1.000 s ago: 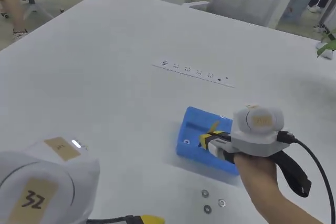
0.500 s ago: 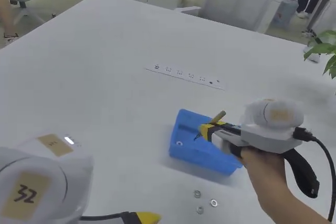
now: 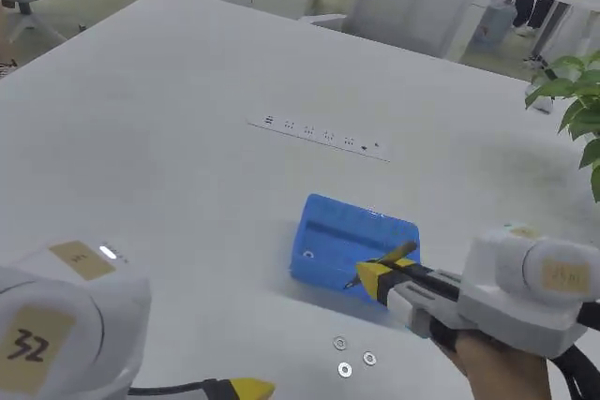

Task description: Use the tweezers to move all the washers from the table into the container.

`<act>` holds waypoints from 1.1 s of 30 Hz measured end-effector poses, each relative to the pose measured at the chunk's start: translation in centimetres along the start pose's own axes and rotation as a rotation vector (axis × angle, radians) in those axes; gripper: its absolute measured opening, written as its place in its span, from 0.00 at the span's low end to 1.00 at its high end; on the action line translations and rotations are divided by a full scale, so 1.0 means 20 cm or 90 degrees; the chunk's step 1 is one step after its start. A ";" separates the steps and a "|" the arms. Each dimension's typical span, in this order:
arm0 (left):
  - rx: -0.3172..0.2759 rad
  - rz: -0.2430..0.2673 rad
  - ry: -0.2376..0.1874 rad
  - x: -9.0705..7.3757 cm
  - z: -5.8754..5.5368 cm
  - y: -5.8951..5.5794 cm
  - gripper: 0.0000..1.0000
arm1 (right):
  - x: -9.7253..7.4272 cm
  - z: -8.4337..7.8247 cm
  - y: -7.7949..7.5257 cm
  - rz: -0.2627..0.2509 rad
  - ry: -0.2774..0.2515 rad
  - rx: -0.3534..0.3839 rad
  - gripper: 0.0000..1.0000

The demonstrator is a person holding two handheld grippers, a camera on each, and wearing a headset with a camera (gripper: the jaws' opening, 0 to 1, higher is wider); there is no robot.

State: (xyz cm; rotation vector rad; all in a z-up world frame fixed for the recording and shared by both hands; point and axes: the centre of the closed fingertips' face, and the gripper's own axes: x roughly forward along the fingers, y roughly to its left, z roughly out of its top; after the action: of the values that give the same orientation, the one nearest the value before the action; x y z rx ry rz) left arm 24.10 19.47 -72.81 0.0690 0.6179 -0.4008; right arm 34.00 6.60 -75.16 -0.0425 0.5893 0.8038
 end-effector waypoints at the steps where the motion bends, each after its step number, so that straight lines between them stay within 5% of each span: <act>1: 0.000 -0.001 0.001 0.00 0.00 0.00 0.99 | 0.00 -0.03 0.00 0.000 0.007 0.000 0.04; 7: -0.001 0.001 0.002 0.00 -0.01 0.00 0.99 | 0.04 -0.17 -0.01 -0.005 0.049 -0.004 0.05; 14: -0.001 0.002 0.007 0.00 -0.02 0.01 0.99 | 0.07 -0.25 -0.03 -0.006 0.079 -0.004 0.05; 23: 0.000 0.003 0.010 0.00 -0.03 0.00 0.99 | 0.10 -0.33 -0.04 -0.006 0.110 -0.014 0.05; 33: 0.001 0.002 0.012 0.01 -0.03 0.00 0.99 | 0.10 -0.33 -0.02 -0.010 0.103 -0.053 0.03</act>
State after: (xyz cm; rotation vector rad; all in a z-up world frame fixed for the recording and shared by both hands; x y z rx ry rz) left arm 23.85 19.53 -73.39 0.0743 0.6354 -0.3984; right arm 32.17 5.92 -81.71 -0.1886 0.7072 0.8147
